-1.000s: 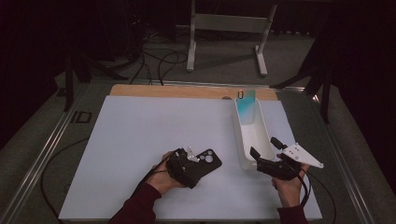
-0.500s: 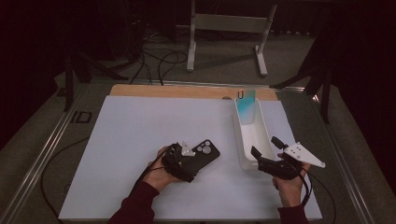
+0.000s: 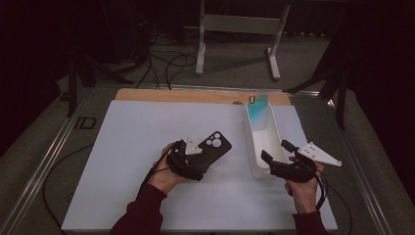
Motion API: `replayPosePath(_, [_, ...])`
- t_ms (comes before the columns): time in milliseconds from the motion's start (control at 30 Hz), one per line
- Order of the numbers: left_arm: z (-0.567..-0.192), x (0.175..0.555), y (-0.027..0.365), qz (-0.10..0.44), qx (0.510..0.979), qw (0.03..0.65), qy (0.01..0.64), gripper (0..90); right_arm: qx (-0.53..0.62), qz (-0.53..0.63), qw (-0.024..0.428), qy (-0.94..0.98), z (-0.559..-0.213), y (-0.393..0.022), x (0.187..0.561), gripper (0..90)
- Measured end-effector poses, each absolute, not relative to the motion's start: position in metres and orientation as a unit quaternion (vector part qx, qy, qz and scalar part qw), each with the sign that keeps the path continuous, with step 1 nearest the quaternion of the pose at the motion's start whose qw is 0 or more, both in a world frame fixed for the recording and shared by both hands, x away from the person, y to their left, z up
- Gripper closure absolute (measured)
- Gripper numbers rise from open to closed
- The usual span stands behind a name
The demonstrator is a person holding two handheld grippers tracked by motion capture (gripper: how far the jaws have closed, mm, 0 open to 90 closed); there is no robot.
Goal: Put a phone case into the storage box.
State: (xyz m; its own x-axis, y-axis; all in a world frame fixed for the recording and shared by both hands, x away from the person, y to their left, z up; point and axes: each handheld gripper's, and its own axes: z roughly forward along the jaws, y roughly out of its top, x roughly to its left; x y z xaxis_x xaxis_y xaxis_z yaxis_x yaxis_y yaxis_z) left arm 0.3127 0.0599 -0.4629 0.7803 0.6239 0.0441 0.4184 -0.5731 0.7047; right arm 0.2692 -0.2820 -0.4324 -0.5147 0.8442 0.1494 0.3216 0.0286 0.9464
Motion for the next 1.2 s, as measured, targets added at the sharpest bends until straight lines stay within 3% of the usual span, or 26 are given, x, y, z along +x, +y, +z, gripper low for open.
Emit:
replayPosePath(900, [-0.431, 0.319, 0.040, 0.179, 0.861, 0.400, 0.258, 15.1, 0.437, 0.545, 0.154, 0.699, -0.413, -0.246, 0.299, 9.1])
replayPosePath(1167, [-0.423, 0.316, 0.034, 0.183, 0.852, 0.425, 0.244, 15.1, 0.442, 0.542, 0.147, 0.700, -0.408, -0.238, 0.303, 12.4])
replayPosePath(1200, [-0.423, 0.316, 0.033, 0.183, 0.851, 0.428, 0.242, 15.0, 0.441, 0.540, 0.139, 0.703, -0.407, -0.234, 0.305, 16.4])
